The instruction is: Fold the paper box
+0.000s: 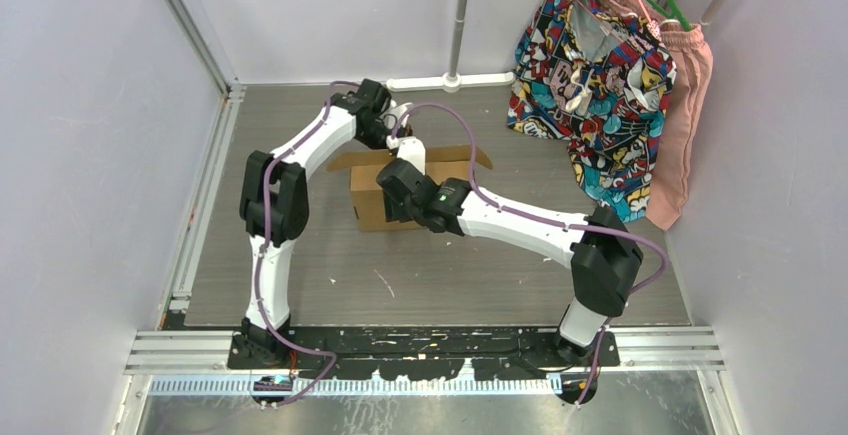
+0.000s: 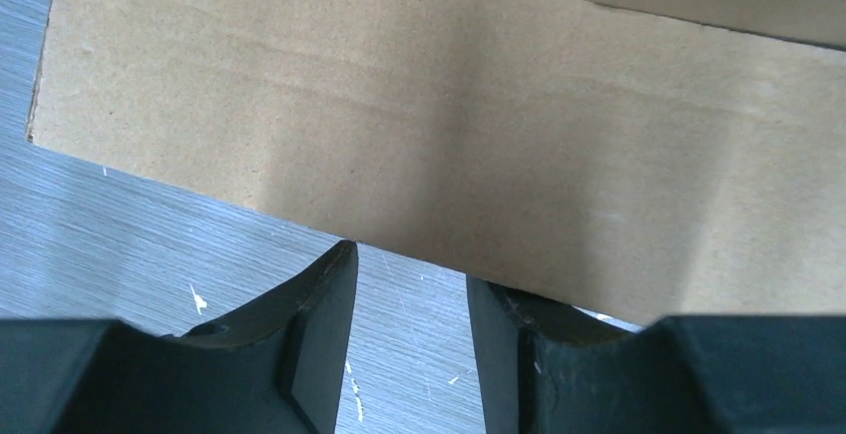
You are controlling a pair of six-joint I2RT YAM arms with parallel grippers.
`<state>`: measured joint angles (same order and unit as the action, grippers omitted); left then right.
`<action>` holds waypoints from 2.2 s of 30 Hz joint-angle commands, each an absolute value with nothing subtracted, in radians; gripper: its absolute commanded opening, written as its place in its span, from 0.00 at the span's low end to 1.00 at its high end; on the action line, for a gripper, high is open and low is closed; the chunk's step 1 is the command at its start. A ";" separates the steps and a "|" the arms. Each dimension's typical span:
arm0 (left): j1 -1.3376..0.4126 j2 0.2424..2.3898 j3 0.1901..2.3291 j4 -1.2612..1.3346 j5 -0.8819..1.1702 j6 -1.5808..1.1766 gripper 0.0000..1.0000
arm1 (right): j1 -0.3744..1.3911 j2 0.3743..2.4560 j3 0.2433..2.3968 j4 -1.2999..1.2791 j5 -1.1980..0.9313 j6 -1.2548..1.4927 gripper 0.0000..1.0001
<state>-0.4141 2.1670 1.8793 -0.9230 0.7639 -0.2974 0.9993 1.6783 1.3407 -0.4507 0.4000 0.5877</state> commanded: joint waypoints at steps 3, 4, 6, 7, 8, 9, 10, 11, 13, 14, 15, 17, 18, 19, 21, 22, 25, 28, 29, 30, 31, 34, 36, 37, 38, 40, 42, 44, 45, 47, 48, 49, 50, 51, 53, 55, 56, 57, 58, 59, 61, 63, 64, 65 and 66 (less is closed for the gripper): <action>-0.494 2.143 1.894 -0.959 0.827 -0.269 0.00 | 0.972 1.671 1.343 -0.418 0.467 0.631 0.49; -0.502 2.142 1.892 -0.957 0.824 -0.267 0.00 | 0.972 1.671 1.340 -0.419 0.475 0.635 0.49; -0.515 2.135 1.884 -0.954 0.816 -0.264 0.00 | 0.973 1.661 1.314 -0.419 0.489 0.645 0.49; -0.518 2.130 1.874 -0.949 0.810 -0.264 0.00 | 0.974 1.652 1.290 -0.410 0.493 0.654 0.49; -0.518 2.122 1.852 -0.936 0.805 -0.267 0.00 | 0.973 1.635 1.264 -0.394 0.496 0.662 0.49; -0.518 2.113 1.833 -0.916 0.803 -0.275 0.00 | 0.973 1.626 1.244 -0.381 0.496 0.667 0.49; -0.518 2.106 1.818 -0.899 0.802 -0.281 0.00 | 0.974 1.618 1.228 -0.373 0.497 0.671 0.49; -0.518 2.102 1.810 -0.890 0.802 -0.283 0.00 | 0.977 1.610 1.218 -0.367 0.498 0.671 0.49; -0.518 2.097 1.807 -0.886 0.797 -0.284 0.00 | 0.991 1.590 1.199 -0.365 0.515 0.665 0.50; -0.517 2.094 1.806 -0.886 0.794 -0.284 0.00 | 0.995 1.578 1.193 -0.368 0.523 0.662 0.51; -0.517 2.091 1.806 -0.885 0.785 -0.284 0.00 | 0.998 1.564 1.184 -0.367 0.526 0.660 0.52; -0.517 2.087 1.815 -0.888 0.776 -0.284 0.00 | 1.000 1.534 1.169 -0.371 0.530 0.655 0.52; -0.516 2.085 1.819 -0.890 0.774 -0.284 0.00 | 0.999 1.518 1.163 -0.373 0.530 0.653 0.52; -0.517 2.083 1.824 -0.890 0.772 -0.285 0.00 | 0.999 1.504 1.158 -0.378 0.531 0.652 0.52; -0.517 2.087 1.839 -0.895 0.767 -0.287 0.00 | 1.005 1.479 1.148 -0.385 0.534 0.649 0.52; -0.517 2.091 1.847 -0.898 0.763 -0.287 0.00 | 1.009 1.465 1.142 -0.387 0.541 0.648 0.53; -0.517 2.099 1.866 -0.908 0.757 -0.285 0.00 | 1.023 1.428 1.127 -0.395 0.557 0.645 0.53; -0.517 2.098 1.873 -0.910 0.753 -0.285 0.00 | 1.033 1.403 1.121 -0.406 0.565 0.641 0.54; -0.517 2.096 1.872 -0.909 0.750 -0.285 0.00 | 1.036 1.398 1.121 -0.410 0.565 0.641 0.54; -0.517 2.096 1.872 -0.908 0.747 -0.284 0.00 | 1.038 1.395 1.121 -0.412 0.562 0.641 0.54; -0.516 2.093 1.875 -0.909 0.743 -0.285 0.00 | 1.042 1.391 1.121 -0.415 0.562 0.640 0.54; -0.512 2.089 1.875 -0.908 0.738 -0.287 0.00 | 1.060 1.383 1.118 -0.418 0.567 0.638 0.54; -0.510 2.088 1.876 -0.906 0.736 -0.287 0.00 | 1.070 1.382 1.117 -0.421 0.569 0.638 0.54; -0.509 2.086 1.877 -0.907 0.734 -0.288 0.00 | 1.076 1.382 1.116 -0.425 0.570 0.638 0.54; -0.508 2.086 1.878 -0.907 0.734 -0.287 0.00 | 1.082 1.381 1.113 -0.424 0.571 0.639 0.54; -0.505 2.089 1.882 -0.909 0.734 -0.286 0.00 | 1.090 1.379 1.110 -0.424 0.572 0.641 0.55; -0.500 2.094 1.886 -0.910 0.732 -0.285 0.00 | 1.099 1.375 1.109 -0.423 0.573 0.639 0.55; -0.493 2.097 1.886 -0.907 0.734 -0.285 0.00 | 1.103 1.371 1.112 -0.421 0.574 0.635 0.55; -0.490 2.099 1.886 -0.906 0.736 -0.286 0.00 | 1.104 1.369 1.112 -0.420 0.573 0.630 0.56; -0.486 2.101 1.885 -0.904 0.738 -0.288 0.00 | 1.107 1.364 1.116 -0.420 0.573 0.628 0.56; -0.486 2.100 1.883 -0.903 0.739 -0.288 0.00 | 1.108 1.363 1.118 -0.420 0.571 0.625 0.56; -0.485 2.101 1.883 -0.901 0.739 -0.288 0.00 | 1.109 1.362 1.119 -0.422 0.571 0.626 0.57; -0.485 2.100 1.885 -0.901 0.739 -0.288 0.00 | 1.112 1.363 1.120 -0.424 0.571 0.626 0.57; -0.484 2.099 1.885 -0.900 0.740 -0.290 0.00 | 1.113 1.360 1.121 -0.426 0.571 0.626 0.58; -0.483 2.101 1.885 -0.899 0.739 -0.290 0.00 | 1.121 1.358 1.122 -0.433 0.573 0.629 0.59; -0.482 2.101 1.887 -0.899 0.740 -0.290 0.00 | 1.128 1.353 1.123 -0.443 0.576 0.631 0.60; -0.482 2.102 1.887 -0.899 0.740 -0.291 0.00 | 1.133 1.351 1.124 -0.450 0.578 0.633 0.61; -0.481 2.102 1.887 -0.899 0.740 -0.291 0.00 | 1.135 1.348 1.124 -0.455 0.580 0.634 0.61; -0.481 2.102 1.887 -0.898 0.741 -0.291 0.00 | 1.140 1.345 1.124 -0.461 0.582 0.636 0.61; -0.480 2.102 1.887 -0.897 0.741 -0.293 0.00 | 1.144 1.338 1.122 -0.466 0.584 0.638 0.62; -0.477 2.100 1.887 -0.896 0.741 -0.295 0.00 | 1.155 1.319 1.121 -0.475 0.587 0.642 0.62; -0.476 2.100 1.882 -0.888 0.740 -0.299 0.00 | 1.164 1.299 1.118 -0.480 0.596 0.643 0.62; -0.476 2.100 1.879 -0.885 0.739 -0.301 0.00 | 1.164 1.291 1.117 -0.481 0.599 0.643 0.62; -0.474 2.100 1.878 -0.882 0.740 -0.303 0.00 | 1.164 1.287 1.119 -0.486 0.601 0.641 0.63; -0.474 2.100 1.877 -0.880 0.740 -0.304 0.00 | 1.164 1.288 1.123 -0.493 0.603 0.637 0.63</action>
